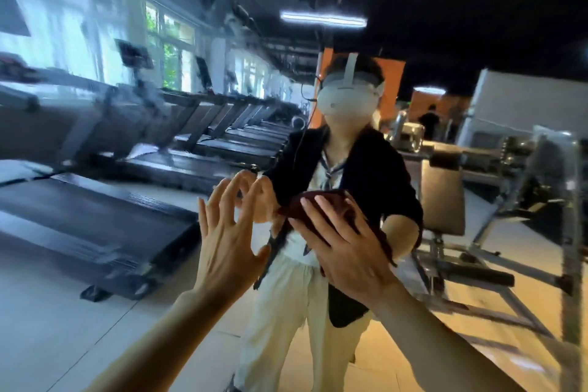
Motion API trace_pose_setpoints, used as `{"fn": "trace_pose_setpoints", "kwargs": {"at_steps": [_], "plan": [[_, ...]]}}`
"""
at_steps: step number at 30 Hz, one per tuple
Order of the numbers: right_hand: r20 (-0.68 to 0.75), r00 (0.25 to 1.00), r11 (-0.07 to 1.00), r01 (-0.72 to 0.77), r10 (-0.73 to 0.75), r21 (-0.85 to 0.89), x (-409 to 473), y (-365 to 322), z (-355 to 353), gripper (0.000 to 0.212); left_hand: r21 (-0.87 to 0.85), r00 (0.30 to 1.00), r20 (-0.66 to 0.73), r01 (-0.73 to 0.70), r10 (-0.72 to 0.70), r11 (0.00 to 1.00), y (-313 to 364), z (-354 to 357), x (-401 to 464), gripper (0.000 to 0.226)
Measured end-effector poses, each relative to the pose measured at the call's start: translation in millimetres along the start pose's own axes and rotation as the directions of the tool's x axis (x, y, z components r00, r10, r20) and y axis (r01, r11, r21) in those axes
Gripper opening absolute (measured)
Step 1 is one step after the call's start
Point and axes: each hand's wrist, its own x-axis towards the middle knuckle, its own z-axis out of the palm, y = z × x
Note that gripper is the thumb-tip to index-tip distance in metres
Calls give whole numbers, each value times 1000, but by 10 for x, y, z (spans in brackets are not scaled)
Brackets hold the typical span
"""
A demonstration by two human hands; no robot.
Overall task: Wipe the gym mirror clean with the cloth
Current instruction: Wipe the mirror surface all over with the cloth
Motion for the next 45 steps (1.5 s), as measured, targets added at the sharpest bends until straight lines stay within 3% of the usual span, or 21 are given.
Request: {"fn": "trace_pose_setpoints", "kwargs": {"at_steps": [2,4,6,8,10,12,14,17,19,22,24,26,27,29,31,33,36,39,42,44,45], "plan": [[-137,949,959,-281,282,32,433,164,-109,61,-29,999,-41,-17,16,999,-165,-86,164,114],[-235,766,801,-585,598,127,902,299,-219,52,-68,997,-75,-35,30,997,-310,-154,322,112],[-255,679,722,-675,689,154,1167,212,-229,50,-92,993,-107,-65,55,994,-417,-197,425,108],[-200,802,826,-556,563,92,1138,-61,-125,53,-112,989,-128,-91,76,990,-498,-223,473,101],[-78,956,959,-282,282,5,922,-384,-21,58,-102,982,-129,-150,137,983,-582,-242,502,95],[18,998,997,-55,56,-59,768,-450,9,59,-68,975,-102,-203,196,977,-675,-273,550,94],[-46,987,987,-155,153,-45,917,-232,-61,52,-57,973,-94,-215,209,975,-762,-334,638,92],[-274,726,768,-634,631,86,1578,295,-260,49,-86,972,-140,-202,189,976,-867,-454,802,90],[-319,606,667,-735,728,125,1999,420,-353,50,-91,967,-177,-203,185,975,-942,-493,879,89],[-248,772,806,-588,586,75,2067,24,-218,50,-99,963,-209,-194,170,976,-1057,-506,903,87],[-106,922,928,-371,371,25,1805,-441,-86,52,-100,962,-212,-198,174,975,-1142,-510,893,88],[5,994,993,-110,110,-40,1567,-655,-40,57,-89,961,-200,-211,190,974,-1227,-536,878,88],[24,998,997,-53,54,-50,1579,-567,-68,58,-85,961,-195,-214,194,973,-1270,-559,881,88],[-74,972,974,-226,223,-30,1881,-240,-166,54,-82,962,-201,-206,187,975,-1344,-620,911,87],[-238,794,825,-559,560,76,2413,157,-329,52,-71,962,-208,-198,179,978,-1406,-675,963,86],[-319,651,710,-695,689,115,2891,338,-446,51,-66,961,-214,-191,173,979,-1465,-708,994,86],[-285,801,842,-538,527,46,3020,-14,-325,51,-81,961,-227,-182,160,980,-1547,-704,970,87],[-55,980,982,-191,191,3,2542,-701,-98,55,-97,959,-241,-177,150,979,-1644,-700,866,78],[26,996,996,87,-86,-37,2213,-707,-114,55,-111,969,-197,-172,148,979,-1777,-710,698,80],[-76,983,986,-167,166,-12,2354,-416,-193,50,-97,978,-151,-163,147,982,-1846,-739,614,82],[-161,918,932,-362,361,24,2479,-269,-242,49,-90,980,-134,-157,144,983,-1867,-748,582,83]]}}
